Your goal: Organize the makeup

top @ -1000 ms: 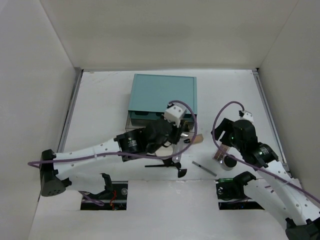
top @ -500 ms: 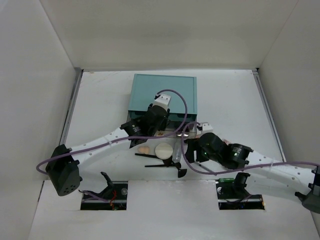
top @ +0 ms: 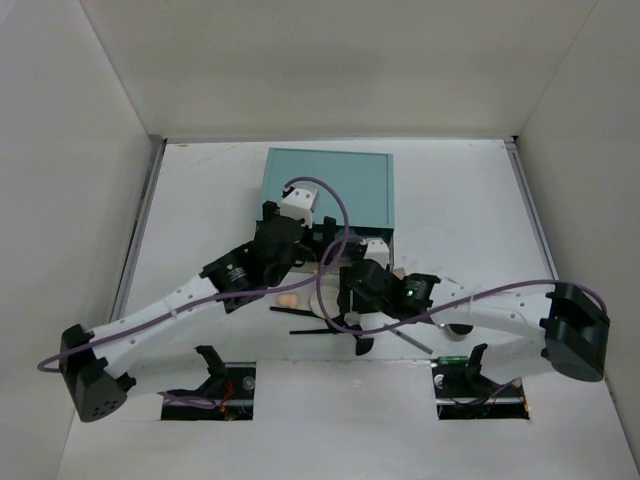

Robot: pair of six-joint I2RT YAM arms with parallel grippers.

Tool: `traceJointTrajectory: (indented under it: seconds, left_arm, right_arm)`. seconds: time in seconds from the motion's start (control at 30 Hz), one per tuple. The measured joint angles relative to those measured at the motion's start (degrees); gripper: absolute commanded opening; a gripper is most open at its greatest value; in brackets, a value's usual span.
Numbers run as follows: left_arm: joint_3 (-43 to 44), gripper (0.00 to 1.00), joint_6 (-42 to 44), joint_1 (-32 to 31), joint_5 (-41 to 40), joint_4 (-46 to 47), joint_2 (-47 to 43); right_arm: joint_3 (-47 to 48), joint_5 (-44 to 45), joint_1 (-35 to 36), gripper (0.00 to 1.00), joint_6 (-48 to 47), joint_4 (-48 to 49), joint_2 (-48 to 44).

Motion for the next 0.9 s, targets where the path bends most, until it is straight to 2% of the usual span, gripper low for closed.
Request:
traceJointTrajectory:
  seconds: [0.33, 0.6, 0.73, 0.8, 0.9]
  left_arm:
    - [-3.04, 1.0, -2.97, 0.11, -6.19, -7.76, -15.85]
    - [-4.31, 1.0, -5.75, 2.12, -8.83, -12.31, -20.17]
    - [-4.74, 1.0, -6.43, 3.02, -8.96, -13.38, -20.26]
    - [-4.74, 1.0, -6.62, 3.5, -8.96, -13.68, -20.26]
    - [-4.74, 1.0, -6.82, 4.17, -8.96, -13.92, -20.26]
  right_arm:
    - [1.9, 5.49, 1.07, 0.71, 7.98, -0.52, 8.85]
    - [1.79, 7.78, 2.45, 0.64, 11.52, -1.68, 10.51]
    - [1.79, 9.2, 3.3, 0.52, 12.83, -1.99, 10.95]
    - [1.77, 9.77, 3.76, 0.38, 13.38, -2.4, 10.99]
    - [1.75, 10.73, 4.72, 0.28, 14.67, -3.65, 10.32]
